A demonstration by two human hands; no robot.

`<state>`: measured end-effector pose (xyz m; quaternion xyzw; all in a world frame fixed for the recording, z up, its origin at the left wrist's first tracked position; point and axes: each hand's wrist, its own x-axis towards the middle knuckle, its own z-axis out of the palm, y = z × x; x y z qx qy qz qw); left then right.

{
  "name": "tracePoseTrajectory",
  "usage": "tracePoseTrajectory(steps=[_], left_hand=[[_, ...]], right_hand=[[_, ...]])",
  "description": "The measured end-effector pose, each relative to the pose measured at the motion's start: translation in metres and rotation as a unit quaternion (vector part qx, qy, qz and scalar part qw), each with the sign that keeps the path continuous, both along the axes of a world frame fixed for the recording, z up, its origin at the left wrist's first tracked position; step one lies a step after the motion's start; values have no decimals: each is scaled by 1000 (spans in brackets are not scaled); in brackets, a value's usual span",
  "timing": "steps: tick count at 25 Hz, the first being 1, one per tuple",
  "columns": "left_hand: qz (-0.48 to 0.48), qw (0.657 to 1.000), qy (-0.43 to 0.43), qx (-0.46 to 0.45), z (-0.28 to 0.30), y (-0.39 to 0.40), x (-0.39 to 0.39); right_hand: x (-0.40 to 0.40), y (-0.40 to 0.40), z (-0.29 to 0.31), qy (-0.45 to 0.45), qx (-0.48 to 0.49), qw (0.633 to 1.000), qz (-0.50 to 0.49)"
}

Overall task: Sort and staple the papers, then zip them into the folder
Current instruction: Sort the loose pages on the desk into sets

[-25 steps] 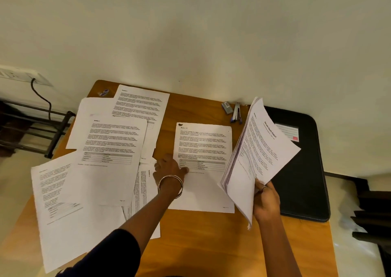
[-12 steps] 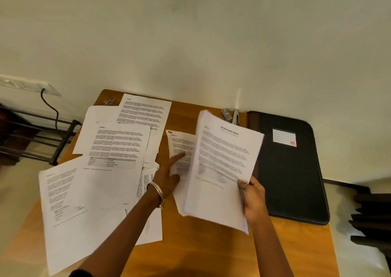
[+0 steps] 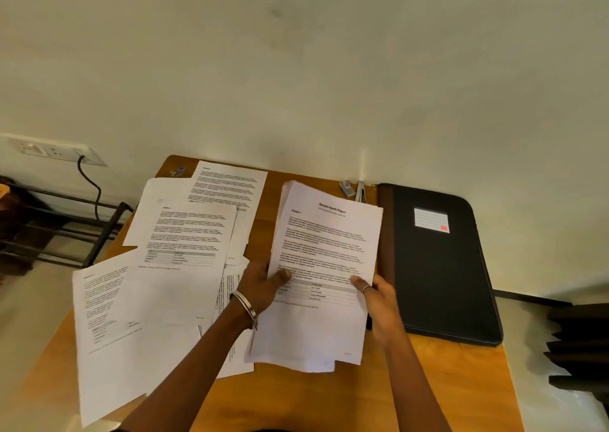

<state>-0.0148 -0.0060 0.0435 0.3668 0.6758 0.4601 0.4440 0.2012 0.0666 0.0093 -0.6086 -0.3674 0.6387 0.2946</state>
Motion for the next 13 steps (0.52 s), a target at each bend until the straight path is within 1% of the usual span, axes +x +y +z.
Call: tracePoseTrajectory(steps=[2, 4, 5, 7, 8, 10, 11, 13], left_hand=[[-28, 998, 10, 46, 9, -4, -2], [-55, 992, 46, 102, 24, -4, -2], [-63, 988, 55, 132, 27, -2, -1], [-70, 985, 22, 159, 33, 0, -4], [-75, 984, 12, 162, 35, 0, -9], [-78, 987, 28, 137, 32, -1, -19], [-64, 990, 39, 118, 29, -2, -23], [-3, 994, 41, 98, 27, 0, -21]], right_hand=[[10, -4, 7, 134, -43, 990, -14], [15, -8, 11, 243, -48, 969, -7], [15, -10, 11, 280, -35, 959, 3], [12, -12, 9, 322, 2, 946, 20], [10, -11, 11, 331, 20, 943, 31], [6, -5, 18, 316, 59, 945, 65], [5, -1, 23, 284, 83, 952, 76], [0, 7, 37, 174, 136, 973, 73]])
